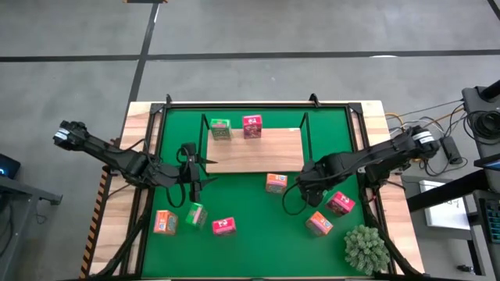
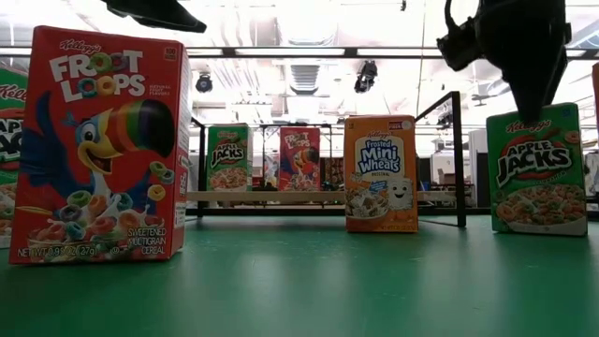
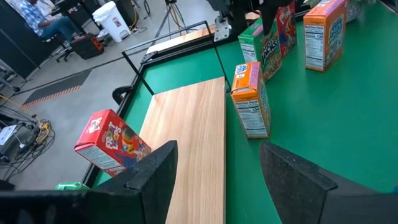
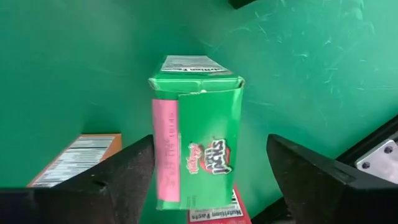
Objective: Stack cereal on shelf
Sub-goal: Put the right green cereal box on the shelf aligned with the other green cereal box
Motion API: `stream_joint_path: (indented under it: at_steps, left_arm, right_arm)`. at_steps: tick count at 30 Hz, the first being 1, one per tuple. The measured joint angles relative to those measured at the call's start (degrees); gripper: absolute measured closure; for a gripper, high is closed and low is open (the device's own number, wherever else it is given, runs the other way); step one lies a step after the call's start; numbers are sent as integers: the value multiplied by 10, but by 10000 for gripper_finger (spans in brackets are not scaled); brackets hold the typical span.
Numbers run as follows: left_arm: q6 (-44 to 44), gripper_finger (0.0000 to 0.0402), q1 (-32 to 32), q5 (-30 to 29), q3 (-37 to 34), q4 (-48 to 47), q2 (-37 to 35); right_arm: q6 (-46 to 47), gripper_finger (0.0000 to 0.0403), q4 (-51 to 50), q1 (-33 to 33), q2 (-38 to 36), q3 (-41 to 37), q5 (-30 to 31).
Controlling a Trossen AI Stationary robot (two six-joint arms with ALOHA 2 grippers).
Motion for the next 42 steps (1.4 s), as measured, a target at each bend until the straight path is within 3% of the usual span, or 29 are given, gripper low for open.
stream_joint_path:
  at_steps: [11, 18, 27, 36, 42]
  left_arm:
    - [-1, 191, 0, 0, 0, 0, 0]
    - [-1, 191, 0, 0, 0, 0, 0]
    - [2, 191, 0, 0, -1, 0, 0]
    - [4, 192, 0, 1, -12, 0, -1]
    - [13, 192, 0, 1, -33, 0, -20]
  right_arm:
    - [7, 200, 12, 0, 0, -4, 0]
    - [9, 231, 15, 0, -1, -3, 0]
    - [4, 253, 11, 0, -26, 19, -10]
    - [17, 259, -31, 0, -88, 113, -10]
    - [-10, 260, 6, 0, -120, 162, 36]
